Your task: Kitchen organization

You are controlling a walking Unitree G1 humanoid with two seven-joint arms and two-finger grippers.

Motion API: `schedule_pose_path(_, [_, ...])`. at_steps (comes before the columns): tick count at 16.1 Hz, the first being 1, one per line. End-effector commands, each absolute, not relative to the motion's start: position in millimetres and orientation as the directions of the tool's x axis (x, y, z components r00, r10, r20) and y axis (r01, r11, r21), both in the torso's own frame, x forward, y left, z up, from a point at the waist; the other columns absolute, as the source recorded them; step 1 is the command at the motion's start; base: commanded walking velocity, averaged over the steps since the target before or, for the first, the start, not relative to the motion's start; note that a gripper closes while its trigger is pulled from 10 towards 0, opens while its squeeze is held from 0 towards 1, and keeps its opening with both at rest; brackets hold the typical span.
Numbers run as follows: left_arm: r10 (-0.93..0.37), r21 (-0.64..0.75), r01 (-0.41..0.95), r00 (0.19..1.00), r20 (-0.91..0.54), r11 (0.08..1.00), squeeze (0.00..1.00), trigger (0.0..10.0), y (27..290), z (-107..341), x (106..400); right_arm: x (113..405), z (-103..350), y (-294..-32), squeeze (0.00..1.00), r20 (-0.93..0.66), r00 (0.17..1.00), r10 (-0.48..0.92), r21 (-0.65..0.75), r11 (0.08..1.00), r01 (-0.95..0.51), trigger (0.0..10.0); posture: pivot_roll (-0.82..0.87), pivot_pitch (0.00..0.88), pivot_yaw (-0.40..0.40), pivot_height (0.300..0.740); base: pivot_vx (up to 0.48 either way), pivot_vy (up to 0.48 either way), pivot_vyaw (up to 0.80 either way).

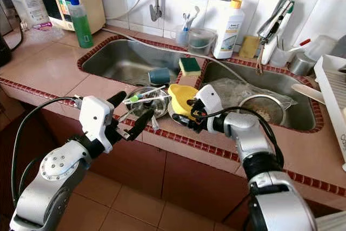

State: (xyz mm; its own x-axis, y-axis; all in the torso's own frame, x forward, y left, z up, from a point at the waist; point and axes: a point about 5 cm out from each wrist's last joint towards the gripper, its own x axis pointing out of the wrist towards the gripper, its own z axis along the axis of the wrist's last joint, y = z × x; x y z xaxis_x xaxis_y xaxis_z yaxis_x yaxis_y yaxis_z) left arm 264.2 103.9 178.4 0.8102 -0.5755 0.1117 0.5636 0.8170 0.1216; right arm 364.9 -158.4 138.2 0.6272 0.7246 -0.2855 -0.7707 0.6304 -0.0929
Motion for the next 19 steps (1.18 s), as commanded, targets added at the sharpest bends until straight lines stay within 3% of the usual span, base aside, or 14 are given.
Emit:
schedule_pose_path(1, [-0.573,0.137,0.559,0.811,0.115,0.818,0.0,10.0,103.7,180.6,265.2,368.3,145.7,-159.3,0.0,-0.282,0.622,0.731,-0.114,0.618,-0.778,0.0,-0.02,0.019,-0.091,0.74,0.0,0.0,0.0])
schedule_pose_path(19, [-0.571,0.14,0.556,0.813,0.118,0.82,0.0,10.0,103.2,180.4,263.5,373.9,148.5,-163.3,0.0,-0.27,0.65,0.71,-0.111,0.648,-0.754,0.0,0.0,0.0,-0.094,0.74,0.0,0.0,0.0])
